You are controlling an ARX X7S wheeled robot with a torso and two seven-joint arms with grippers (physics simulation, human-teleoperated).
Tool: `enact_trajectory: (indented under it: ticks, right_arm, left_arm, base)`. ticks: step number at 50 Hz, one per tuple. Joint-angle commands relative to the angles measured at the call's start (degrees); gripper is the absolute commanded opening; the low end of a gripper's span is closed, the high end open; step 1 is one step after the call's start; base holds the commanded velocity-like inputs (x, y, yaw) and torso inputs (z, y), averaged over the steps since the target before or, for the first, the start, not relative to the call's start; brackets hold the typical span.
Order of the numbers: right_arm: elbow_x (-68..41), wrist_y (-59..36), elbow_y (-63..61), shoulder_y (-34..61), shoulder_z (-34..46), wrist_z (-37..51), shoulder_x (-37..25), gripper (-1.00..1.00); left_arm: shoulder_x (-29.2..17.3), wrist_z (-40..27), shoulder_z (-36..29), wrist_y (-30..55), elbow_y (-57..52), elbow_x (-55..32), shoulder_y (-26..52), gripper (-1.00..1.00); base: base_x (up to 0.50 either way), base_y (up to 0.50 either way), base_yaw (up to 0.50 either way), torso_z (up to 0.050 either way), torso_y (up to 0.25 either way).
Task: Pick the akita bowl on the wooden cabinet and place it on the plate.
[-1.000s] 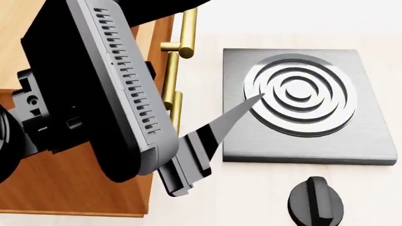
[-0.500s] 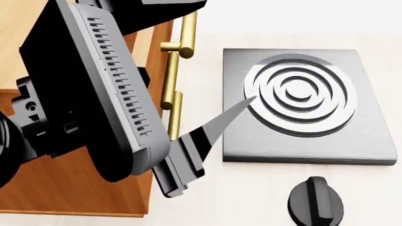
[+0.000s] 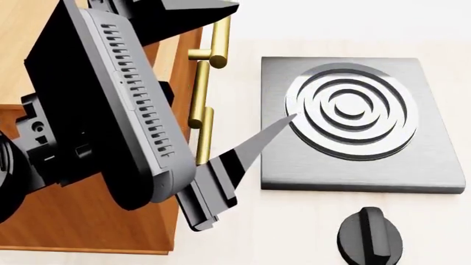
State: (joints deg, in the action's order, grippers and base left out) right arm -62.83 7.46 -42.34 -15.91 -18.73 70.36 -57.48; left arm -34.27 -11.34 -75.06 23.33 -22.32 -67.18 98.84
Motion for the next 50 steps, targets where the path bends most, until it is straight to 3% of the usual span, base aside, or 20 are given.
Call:
enact_trajectory:
  ticks: [1,16,33,50]
  right_arm:
    - [-9.28,8.02,1.46,-1.34,-3.57,-12.16,5.94,-1.0]
    - [-14.73,12.1,1.13,-2.5,-6.19,-16.58,10.32,-1.0]
    - [-15.53,17.26,0.87,-3.82,-10.58,-15.13,17.9,-1.0]
    - [-15.37,16.48,2.87,-2.24,-9.73,-14.17,18.01,-1.0]
  left_arm:
    - [-0.21,-0.05,0.06,-0.28,0.01,0.18,-0.69,1.0]
    - [-0.74,0.02,-0.06,-0.65,0.09,0.82,-1.71,1.0]
    - [-0.8,0.09,0.07,-0.94,0.24,1.1,-2.38,1.0]
    - [-0.98,-0.07,0.32,-1.06,0.1,1.1,-2.86,1.0]
  base:
    - [0.0,0.0,0.0,0.0,0.01]
    - [0.0,0.0,0.0,0.001,0.0]
    - [0.0,0.0,0.0,0.0,0.001]
    - [0.0,0.0,0.0,0.0,0.0]
